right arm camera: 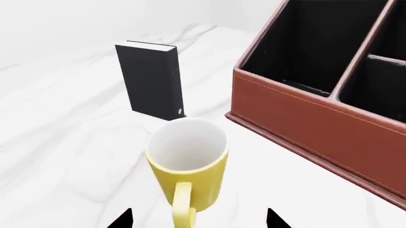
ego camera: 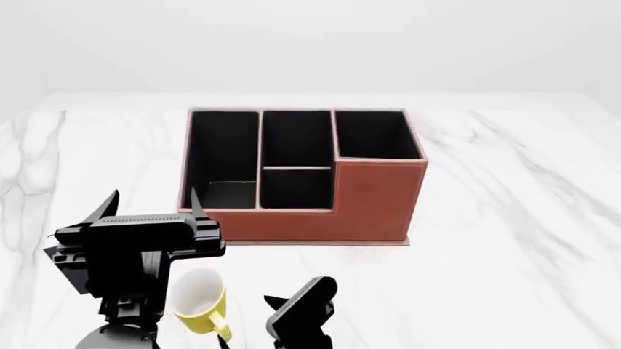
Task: Pick up the yellow and white mug and place it to the right of the caddy.
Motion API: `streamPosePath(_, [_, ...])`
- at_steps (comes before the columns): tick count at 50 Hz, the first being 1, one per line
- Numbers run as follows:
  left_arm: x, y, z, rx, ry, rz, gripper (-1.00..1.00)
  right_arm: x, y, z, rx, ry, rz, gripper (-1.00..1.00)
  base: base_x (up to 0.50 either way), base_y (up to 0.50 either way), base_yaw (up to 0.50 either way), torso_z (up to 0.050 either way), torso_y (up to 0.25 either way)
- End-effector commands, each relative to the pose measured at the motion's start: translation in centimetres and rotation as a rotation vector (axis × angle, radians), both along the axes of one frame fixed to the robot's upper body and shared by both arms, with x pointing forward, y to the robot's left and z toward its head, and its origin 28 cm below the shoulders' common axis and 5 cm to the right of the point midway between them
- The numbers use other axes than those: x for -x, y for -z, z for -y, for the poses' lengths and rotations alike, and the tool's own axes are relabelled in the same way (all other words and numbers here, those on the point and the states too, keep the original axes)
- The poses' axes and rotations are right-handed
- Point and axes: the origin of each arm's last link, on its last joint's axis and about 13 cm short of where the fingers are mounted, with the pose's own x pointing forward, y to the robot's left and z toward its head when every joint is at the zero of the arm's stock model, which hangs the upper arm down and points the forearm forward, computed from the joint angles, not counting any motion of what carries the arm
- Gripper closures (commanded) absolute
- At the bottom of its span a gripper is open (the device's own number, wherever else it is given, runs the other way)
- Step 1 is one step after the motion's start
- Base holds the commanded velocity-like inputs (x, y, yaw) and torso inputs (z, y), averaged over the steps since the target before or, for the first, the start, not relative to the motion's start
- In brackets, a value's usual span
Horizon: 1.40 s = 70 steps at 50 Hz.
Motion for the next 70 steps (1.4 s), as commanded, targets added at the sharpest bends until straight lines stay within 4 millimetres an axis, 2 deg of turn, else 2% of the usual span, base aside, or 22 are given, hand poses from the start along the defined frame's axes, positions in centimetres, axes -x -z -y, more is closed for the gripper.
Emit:
streamPosePath(1, [0.0,0.0,0.0,0.003,0.004,-0.001,-1.00,-0.4,0.7,-1.1,0.026,-0.017,-0.032,-1.00,0.00,0.00,0.00,0.000,0.000])
streamPosePath(23, [0.1,0.0,-0.1,0.005,0.012,0.000,-1.00,-3.5,2.8,-2.9,0.091,-0.042,-0.115,-1.00,0.00,0.00,0.00,0.000,0.000])
streamPosePath(44, [0.3,0.1,-0.1,0.006,0.018,0.000,-1.00,-6.0,4.7,-3.6,0.128,-0.076,-0.169,-1.00,0.00,0.00,0.00,0.000,0.000])
streamPosePath(45, [0.3,0.1,-0.1,0.006,0.018,0.000,-1.00,-6.1,4.7,-3.6,0.127,-0.076,-0.171,1.00,0.00,0.00,0.00,0.000,0.000])
streamPosePath(57, [0.4,0.1,-0.1,0.005,0.025,0.001,-1.00,-6.3,4.8,-3.3,0.117,-0.070,-0.173,1.00,0.00,0.00,0.00,0.000,0.000])
streamPosePath(70, [0.6,-0.1,-0.1,0.005,0.023,0.007,-1.00,-4.7,2.7,-2.1,0.102,-0.017,-0.095,1.00,0.00,0.00,0.00,0.000,0.000])
